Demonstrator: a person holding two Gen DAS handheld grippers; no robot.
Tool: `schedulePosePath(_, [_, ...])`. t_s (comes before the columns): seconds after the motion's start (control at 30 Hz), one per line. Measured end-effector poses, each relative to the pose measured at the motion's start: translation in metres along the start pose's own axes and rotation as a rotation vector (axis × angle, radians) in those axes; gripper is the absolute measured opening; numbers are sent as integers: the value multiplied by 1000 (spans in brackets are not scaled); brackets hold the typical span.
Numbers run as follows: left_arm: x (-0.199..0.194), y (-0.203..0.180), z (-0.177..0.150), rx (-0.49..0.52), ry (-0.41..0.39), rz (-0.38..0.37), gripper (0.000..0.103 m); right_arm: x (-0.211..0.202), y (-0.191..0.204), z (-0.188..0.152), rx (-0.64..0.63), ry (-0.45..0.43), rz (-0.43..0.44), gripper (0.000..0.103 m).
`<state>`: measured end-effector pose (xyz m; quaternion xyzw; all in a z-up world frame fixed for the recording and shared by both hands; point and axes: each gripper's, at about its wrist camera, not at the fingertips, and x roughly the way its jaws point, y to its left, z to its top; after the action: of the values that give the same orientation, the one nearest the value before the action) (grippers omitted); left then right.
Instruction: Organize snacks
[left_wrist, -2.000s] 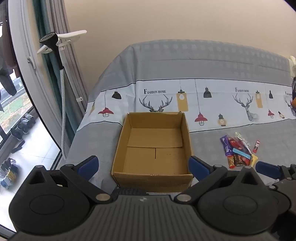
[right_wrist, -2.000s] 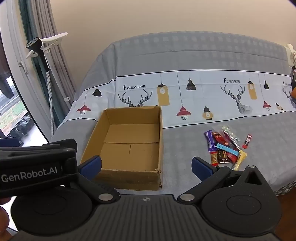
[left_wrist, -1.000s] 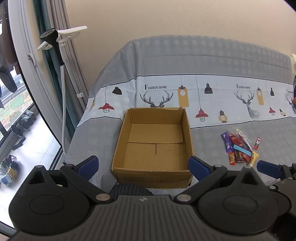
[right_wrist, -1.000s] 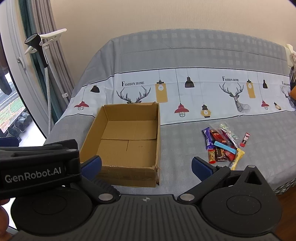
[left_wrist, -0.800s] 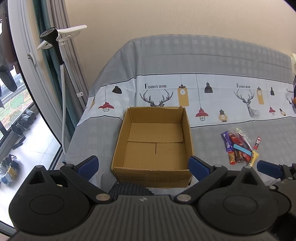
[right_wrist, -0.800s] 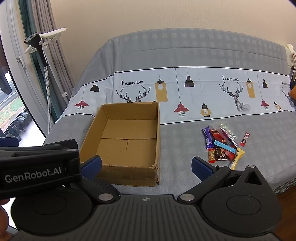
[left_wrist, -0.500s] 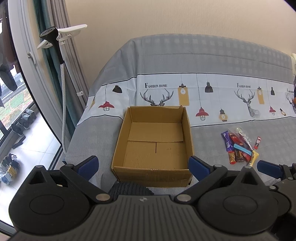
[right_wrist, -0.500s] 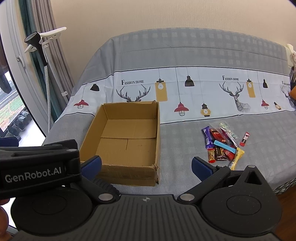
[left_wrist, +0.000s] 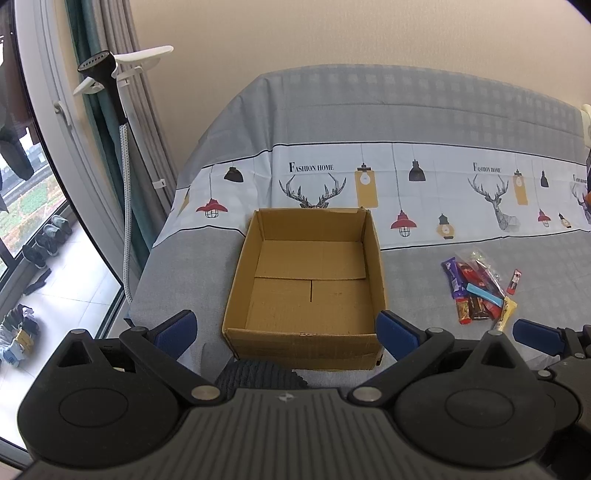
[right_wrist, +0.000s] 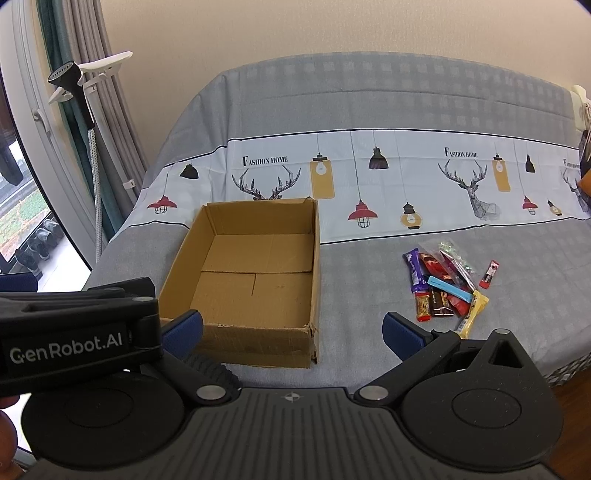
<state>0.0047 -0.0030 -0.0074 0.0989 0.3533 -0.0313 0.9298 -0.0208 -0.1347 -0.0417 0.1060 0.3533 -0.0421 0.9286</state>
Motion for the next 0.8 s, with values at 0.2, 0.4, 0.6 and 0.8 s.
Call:
schedulePosePath(0.2, [2,1,0,0,9,-2,103,2,0,0,-1,6,-1,103])
schedulePosePath(0.4, [4,2,-3,-1,16,-2,103,6,1,-1,-3,16,1,103])
schedulePosePath(0.6, [9,4,-4,4,16,-14,103,9,2,-3,-1,18,-8,103])
schedulePosePath(0.8, [32,0,-5,9,54,-45,103,21,2,-6,1,40,-41,102])
